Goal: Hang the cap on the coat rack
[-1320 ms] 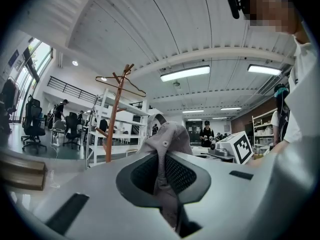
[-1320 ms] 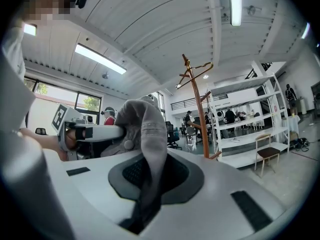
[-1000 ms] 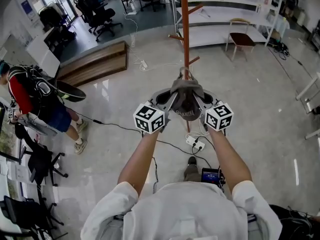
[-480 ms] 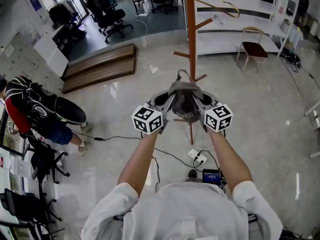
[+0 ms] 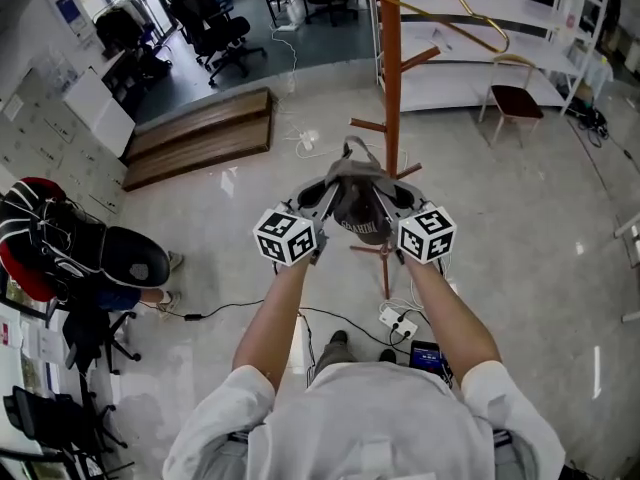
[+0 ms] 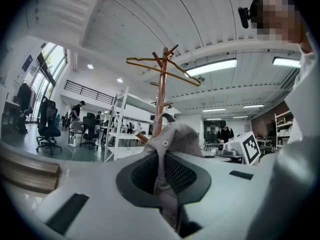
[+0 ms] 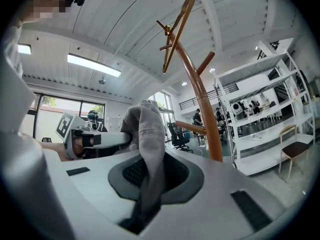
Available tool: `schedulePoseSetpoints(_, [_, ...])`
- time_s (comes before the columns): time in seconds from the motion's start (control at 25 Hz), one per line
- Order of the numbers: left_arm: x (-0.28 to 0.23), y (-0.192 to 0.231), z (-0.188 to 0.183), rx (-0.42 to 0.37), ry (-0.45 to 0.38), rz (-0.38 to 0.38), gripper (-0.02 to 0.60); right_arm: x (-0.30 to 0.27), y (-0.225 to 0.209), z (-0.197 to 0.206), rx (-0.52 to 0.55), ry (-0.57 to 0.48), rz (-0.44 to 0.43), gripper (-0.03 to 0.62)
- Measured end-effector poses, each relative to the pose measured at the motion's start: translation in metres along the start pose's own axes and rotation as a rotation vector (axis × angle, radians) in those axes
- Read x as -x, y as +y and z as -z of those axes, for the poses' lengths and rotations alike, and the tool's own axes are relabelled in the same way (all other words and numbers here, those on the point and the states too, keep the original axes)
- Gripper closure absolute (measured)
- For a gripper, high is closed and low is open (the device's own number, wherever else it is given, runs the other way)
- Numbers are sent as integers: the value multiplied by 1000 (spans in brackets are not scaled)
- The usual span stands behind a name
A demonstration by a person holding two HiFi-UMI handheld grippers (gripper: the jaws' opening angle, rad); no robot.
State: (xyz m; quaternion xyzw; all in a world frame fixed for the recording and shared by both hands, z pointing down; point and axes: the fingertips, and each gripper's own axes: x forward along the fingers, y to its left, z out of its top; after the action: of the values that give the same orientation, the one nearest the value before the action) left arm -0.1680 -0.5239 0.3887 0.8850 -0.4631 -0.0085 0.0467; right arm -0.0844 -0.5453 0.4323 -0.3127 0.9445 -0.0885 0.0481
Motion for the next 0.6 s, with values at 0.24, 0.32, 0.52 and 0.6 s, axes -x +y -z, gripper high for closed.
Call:
schedulePoseSetpoints(0.24, [-31, 56, 5, 20, 16, 70, 548, -43, -16, 11, -2, -27, 116, 549])
schedulePoseSetpoints(0.32, [-41, 73, 5, 30, 18, 102, 548, -57, -21, 11, 3, -48, 167, 551])
schedulePoseSetpoints(0.52, [-79, 121, 4, 46, 18, 185, 548, -96, -37, 13, 30, -102, 298, 550])
schedulePoseSetpoints(0.6, [-97, 136, 8, 50, 25, 218, 548, -109, -46, 17, 30, -111, 343, 551])
